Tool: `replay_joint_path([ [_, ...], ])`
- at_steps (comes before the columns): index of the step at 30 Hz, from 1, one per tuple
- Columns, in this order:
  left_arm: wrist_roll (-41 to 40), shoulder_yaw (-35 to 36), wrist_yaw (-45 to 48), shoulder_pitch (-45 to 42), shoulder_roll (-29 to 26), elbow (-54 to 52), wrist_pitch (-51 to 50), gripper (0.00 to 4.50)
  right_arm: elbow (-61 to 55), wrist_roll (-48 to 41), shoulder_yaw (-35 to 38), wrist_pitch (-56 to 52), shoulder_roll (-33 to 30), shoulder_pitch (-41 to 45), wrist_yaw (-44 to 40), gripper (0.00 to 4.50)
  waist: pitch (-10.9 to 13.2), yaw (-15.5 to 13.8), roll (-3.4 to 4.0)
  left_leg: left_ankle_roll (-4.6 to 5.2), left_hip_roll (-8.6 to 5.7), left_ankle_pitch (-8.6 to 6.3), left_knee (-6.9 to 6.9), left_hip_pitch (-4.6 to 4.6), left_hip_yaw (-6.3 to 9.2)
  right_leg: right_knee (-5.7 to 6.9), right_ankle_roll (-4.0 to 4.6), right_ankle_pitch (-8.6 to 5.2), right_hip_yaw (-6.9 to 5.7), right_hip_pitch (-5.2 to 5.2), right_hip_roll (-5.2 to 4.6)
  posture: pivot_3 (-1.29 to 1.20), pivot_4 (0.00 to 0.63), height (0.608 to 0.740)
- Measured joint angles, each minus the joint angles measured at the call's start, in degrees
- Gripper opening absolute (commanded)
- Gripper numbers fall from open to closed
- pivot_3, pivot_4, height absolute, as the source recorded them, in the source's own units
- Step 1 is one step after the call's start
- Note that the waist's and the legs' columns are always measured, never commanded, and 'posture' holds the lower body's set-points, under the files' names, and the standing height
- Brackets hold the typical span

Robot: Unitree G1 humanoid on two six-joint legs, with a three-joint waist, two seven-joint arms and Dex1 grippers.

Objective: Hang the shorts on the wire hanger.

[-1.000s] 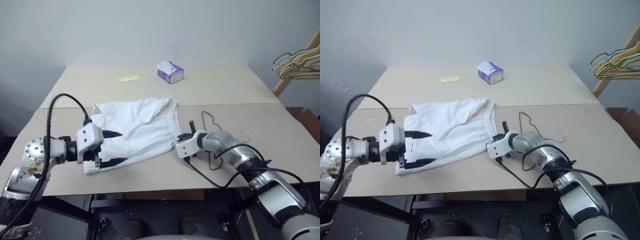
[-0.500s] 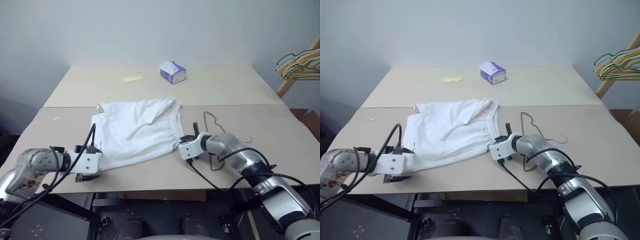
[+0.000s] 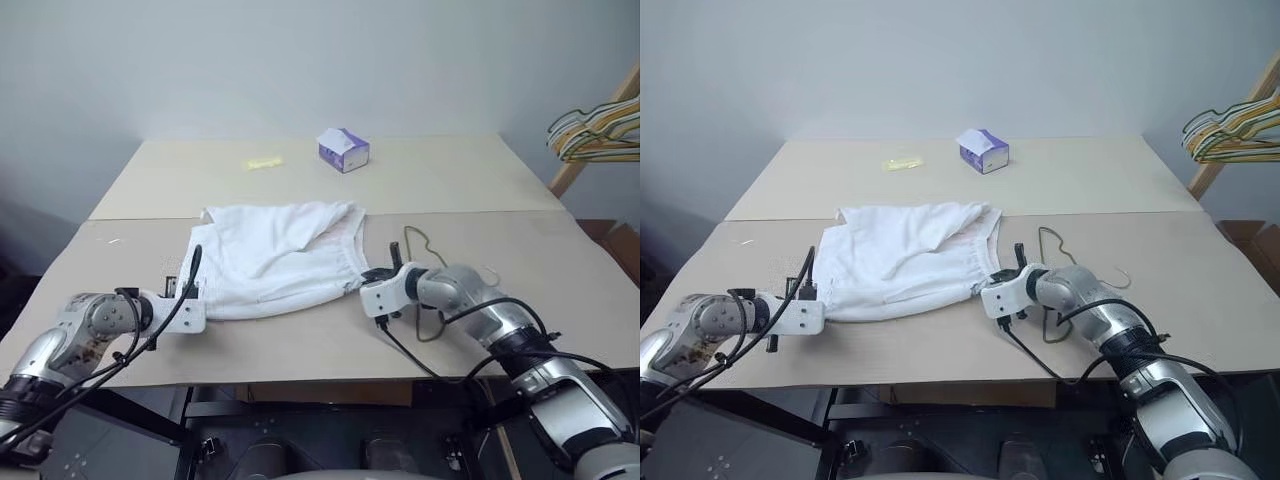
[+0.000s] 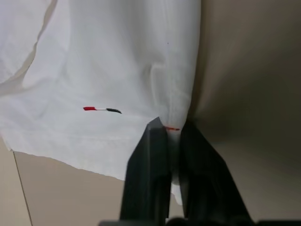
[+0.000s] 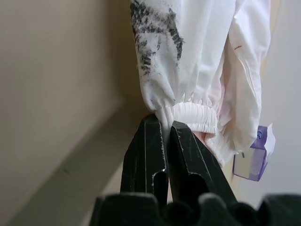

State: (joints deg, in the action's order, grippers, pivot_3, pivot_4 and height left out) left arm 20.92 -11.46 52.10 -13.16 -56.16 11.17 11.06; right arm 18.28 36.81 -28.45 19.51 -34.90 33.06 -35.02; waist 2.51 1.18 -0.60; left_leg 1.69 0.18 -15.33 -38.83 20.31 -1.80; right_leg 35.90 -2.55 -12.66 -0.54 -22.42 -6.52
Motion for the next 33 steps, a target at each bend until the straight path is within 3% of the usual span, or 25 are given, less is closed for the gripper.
replay_joint_path([
  [4,-2.94,-0.47,3.49,-1.74,0.28,1.18,2.64,0.01,-2.91,-1.05,0.74,-0.01,-1.78,-1.40,-0.98,0.00,0.00,-0.01,-0.02,-0.04,0.00,-0.03,-0.01,0.18,-0.03,-0.05,-0.01,0.00,0.00,-0.15,-0.01,-0.04,0.000,0.740],
  [7,-14.81,-0.56,16.16,-1.07,-1.33,-3.02,1.55,0.01,-7.90,-7.23,2.80,3.63,-7.00,-4.97,-4.74,0.00,0.00,0.03,-0.09,-0.05,0.01,-0.04,-0.18,0.99,-0.05,-0.01,-0.03,0.05,0.03,-0.89,-0.01,-0.04,0.000,0.740],
  [12,-31.76,1.22,33.69,-0.34,-6.81,-11.84,-2.33,0.01,-19.61,-23.67,6.71,7.46,-16.83,-13.42,-15.79,0.00,0.03,0.51,-0.17,0.08,0.10,-0.14,-0.18,0.96,-0.11,-0.09,-0.03,0.03,0.05,-0.85,0.05,-0.03,0.000,0.740],
  [17,-38.49,1.45,38.75,-3.66,-4.88,-15.15,-7.13,0.01,-26.74,-39.29,9.77,4.96,-22.10,-18.68,-24.84,0.00,0.08,0.88,-0.26,0.07,0.40,-0.13,-0.30,0.75,-0.24,-0.10,-0.28,-0.12,0.10,-0.62,0.31,-0.04,0.000,0.740],
  [21,-37.95,1.16,37.62,-9.64,0.24,-11.55,-8.33,0.01,-26.02,-45.56,12.78,-1.54,-19.67,-13.65,-26.80,0.00,0.10,1.50,-0.32,0.05,0.65,-0.15,-0.34,0.23,-0.37,-0.09,-0.22,-0.10,0.28,-0.22,0.67,-0.05,0.000,0.740],
  [26,-30.51,1.32,24.02,-26.62,12.23,7.62,-4.11,0.01,-8.50,-41.85,14.28,-8.77,-8.70,8.39,-19.13,0.00,0.16,1.47,-0.48,-0.01,0.68,-0.17,-0.33,-0.08,-0.41,-0.11,0.02,0.08,0.40,0.02,0.84,-0.05,0.000,0.740],
  [29,-22.15,1.58,5.44,-42.47,17.96,27.01,-0.18,0.01,11.08,-32.31,14.27,-7.74,-2.41,24.01,-4.37,0.00,0.17,1.48,-0.62,-0.07,0.61,-0.14,-0.32,0.49,-0.42,-0.07,0.36,0.38,0.45,-0.65,0.80,-0.05,0.000,0.740],
  [33,-9.38,0.63,-24.41,-60.67,20.14,47.06,6.40,0.01,33.21,-17.10,11.61,-3.33,1.93,39.17,25.09,0.00,0.06,1.53,-0.70,-1.29,0.39,0.57,0.06,1.99,-0.44,0.24,0.34,0.63,0.76,-2.52,0.54,-0.04,0.000,0.740],
])
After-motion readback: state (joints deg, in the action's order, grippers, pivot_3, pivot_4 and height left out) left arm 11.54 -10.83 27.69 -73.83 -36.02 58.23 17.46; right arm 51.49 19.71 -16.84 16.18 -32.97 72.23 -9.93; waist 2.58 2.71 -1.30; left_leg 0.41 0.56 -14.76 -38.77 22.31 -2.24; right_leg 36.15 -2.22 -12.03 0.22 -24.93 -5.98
